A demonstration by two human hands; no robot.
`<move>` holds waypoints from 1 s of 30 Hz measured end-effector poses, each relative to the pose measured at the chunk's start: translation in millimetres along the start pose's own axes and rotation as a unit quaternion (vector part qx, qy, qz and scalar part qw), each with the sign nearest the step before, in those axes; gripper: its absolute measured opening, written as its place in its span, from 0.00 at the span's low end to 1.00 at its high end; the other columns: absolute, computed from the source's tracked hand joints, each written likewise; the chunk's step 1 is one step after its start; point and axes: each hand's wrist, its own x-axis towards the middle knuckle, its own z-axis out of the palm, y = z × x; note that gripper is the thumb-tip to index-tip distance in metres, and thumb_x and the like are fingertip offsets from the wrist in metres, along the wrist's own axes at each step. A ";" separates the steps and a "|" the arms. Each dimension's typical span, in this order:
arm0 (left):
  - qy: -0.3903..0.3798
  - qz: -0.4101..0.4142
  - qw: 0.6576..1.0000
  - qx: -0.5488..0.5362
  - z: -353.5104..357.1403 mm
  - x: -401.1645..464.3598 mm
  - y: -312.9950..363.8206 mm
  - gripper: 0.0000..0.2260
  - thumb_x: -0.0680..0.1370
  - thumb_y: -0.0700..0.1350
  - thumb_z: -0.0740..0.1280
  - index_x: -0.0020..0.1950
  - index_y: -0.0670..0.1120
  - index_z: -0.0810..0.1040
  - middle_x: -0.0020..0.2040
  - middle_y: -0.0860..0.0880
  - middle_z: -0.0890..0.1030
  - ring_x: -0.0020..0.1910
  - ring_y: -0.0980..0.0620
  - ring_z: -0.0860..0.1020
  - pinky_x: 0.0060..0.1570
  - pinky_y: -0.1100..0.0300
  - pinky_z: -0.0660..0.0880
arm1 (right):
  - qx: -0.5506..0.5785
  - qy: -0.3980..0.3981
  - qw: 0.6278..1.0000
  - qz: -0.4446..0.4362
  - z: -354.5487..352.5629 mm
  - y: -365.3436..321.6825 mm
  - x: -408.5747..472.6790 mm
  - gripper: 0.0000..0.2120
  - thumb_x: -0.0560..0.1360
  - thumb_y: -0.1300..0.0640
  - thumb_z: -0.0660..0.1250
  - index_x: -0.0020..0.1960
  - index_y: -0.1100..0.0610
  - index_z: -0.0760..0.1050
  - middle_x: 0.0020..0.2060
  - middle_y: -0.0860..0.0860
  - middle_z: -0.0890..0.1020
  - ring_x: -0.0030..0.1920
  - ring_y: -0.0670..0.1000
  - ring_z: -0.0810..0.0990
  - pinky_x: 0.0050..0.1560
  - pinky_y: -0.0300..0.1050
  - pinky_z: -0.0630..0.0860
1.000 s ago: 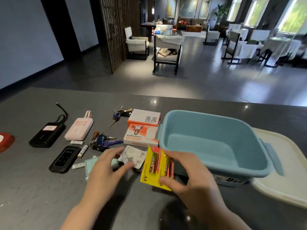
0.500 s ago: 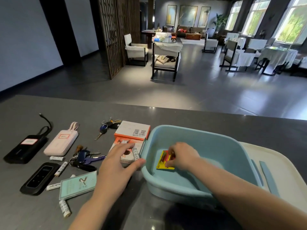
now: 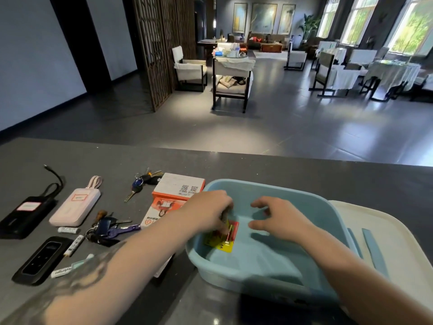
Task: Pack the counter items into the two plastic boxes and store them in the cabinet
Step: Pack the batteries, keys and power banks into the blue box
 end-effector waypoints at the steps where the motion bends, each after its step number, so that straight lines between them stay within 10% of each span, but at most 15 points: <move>1: -0.033 0.001 0.999 0.035 1.7 11.3 1.7 0.23 0.67 0.53 0.75 0.59 0.49 0.76 0.55 0.49 0.75 0.53 0.46 0.76 0.46 0.53 0.74 | 0.007 0.013 1.000 0.001 -2.6 1.7 -6.2 0.25 0.68 0.46 0.75 0.63 0.47 0.75 0.58 0.45 0.79 0.53 0.46 0.78 0.58 0.45 0.74; 12: -0.117 0.021 0.980 0.163 28.6 43.9 11.1 0.21 0.69 0.49 0.73 0.60 0.47 0.76 0.56 0.45 0.79 0.55 0.42 0.78 0.44 0.53 0.73 | 0.077 0.021 0.997 -0.008 0.6 -12.9 -28.8 0.17 0.71 0.48 0.72 0.59 0.46 0.77 0.50 0.46 0.82 0.49 0.42 0.79 0.53 0.40 0.75; 17: 0.124 -0.012 0.989 -0.079 4.9 0.9 -14.2 0.15 0.74 0.56 0.67 0.59 0.54 0.76 0.57 0.54 0.78 0.56 0.52 0.76 0.51 0.58 0.71 | 0.100 0.031 0.994 -0.024 1.8 -25.9 -29.4 0.14 0.72 0.48 0.72 0.57 0.47 0.78 0.49 0.44 0.82 0.49 0.41 0.79 0.54 0.40 0.74; 21: 0.377 -0.178 0.873 -0.255 25.2 -61.2 -68.5 0.09 0.76 0.46 0.67 0.54 0.54 0.78 0.51 0.59 0.78 0.51 0.59 0.76 0.50 0.63 0.69 | 0.120 0.042 0.991 -0.046 11.6 -46.8 -24.5 0.10 0.72 0.50 0.72 0.53 0.44 0.78 0.45 0.44 0.82 0.47 0.40 0.80 0.53 0.41 0.75; 30: 0.101 -0.166 0.958 -0.209 93.1 -67.6 -132.8 0.36 0.65 0.55 0.75 0.71 0.56 0.66 0.72 0.57 0.65 0.71 0.55 0.61 0.71 0.56 0.59 | 0.169 0.111 0.975 -0.092 31.8 -113.8 10.6 0.09 0.72 0.56 0.69 0.48 0.43 0.79 0.37 0.44 0.80 0.37 0.44 0.80 0.45 0.50 0.81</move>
